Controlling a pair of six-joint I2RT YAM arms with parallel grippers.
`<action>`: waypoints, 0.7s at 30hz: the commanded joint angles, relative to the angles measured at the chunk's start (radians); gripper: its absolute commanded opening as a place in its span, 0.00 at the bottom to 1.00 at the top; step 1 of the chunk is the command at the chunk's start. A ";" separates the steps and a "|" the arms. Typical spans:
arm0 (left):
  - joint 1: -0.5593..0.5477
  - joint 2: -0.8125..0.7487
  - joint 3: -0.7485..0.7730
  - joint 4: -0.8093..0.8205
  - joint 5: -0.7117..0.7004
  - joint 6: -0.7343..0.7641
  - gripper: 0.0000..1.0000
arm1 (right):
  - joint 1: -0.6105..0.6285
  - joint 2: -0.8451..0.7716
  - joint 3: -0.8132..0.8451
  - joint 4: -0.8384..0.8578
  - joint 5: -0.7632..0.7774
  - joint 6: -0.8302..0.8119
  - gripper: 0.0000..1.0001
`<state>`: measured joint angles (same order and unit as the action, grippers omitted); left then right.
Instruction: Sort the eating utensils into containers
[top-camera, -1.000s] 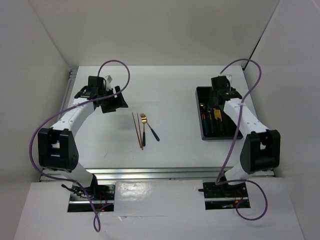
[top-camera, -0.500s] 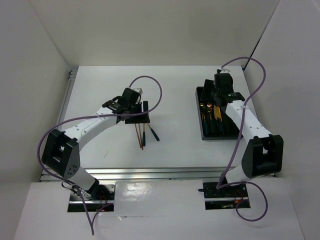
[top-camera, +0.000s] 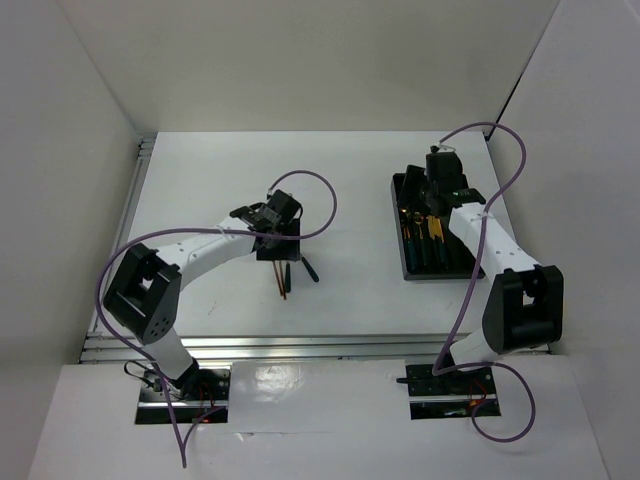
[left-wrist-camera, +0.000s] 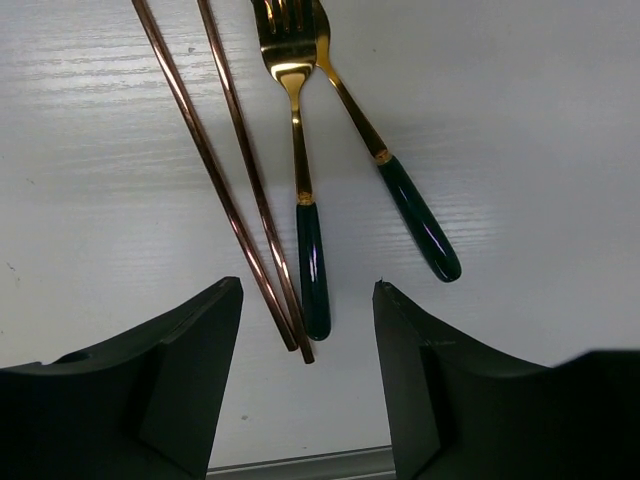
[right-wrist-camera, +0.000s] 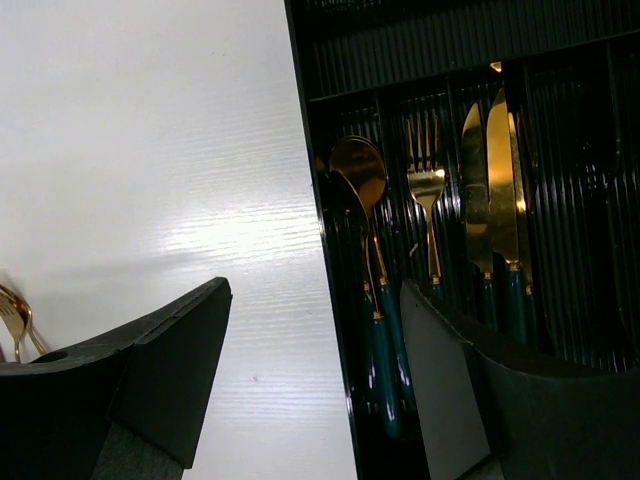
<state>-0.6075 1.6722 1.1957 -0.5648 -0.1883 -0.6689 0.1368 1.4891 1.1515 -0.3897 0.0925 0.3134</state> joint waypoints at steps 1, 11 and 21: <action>-0.008 0.026 0.019 0.017 -0.019 -0.026 0.68 | -0.005 -0.013 -0.013 0.060 0.000 0.007 0.76; -0.037 0.113 0.048 0.026 -0.008 -0.035 0.62 | -0.005 -0.004 -0.013 0.051 0.009 0.007 0.76; -0.037 0.173 0.070 0.016 -0.028 -0.053 0.57 | -0.005 0.005 -0.013 0.051 0.027 0.007 0.76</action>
<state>-0.6415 1.8198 1.2327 -0.5468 -0.1909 -0.6907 0.1368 1.4891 1.1431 -0.3782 0.0948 0.3172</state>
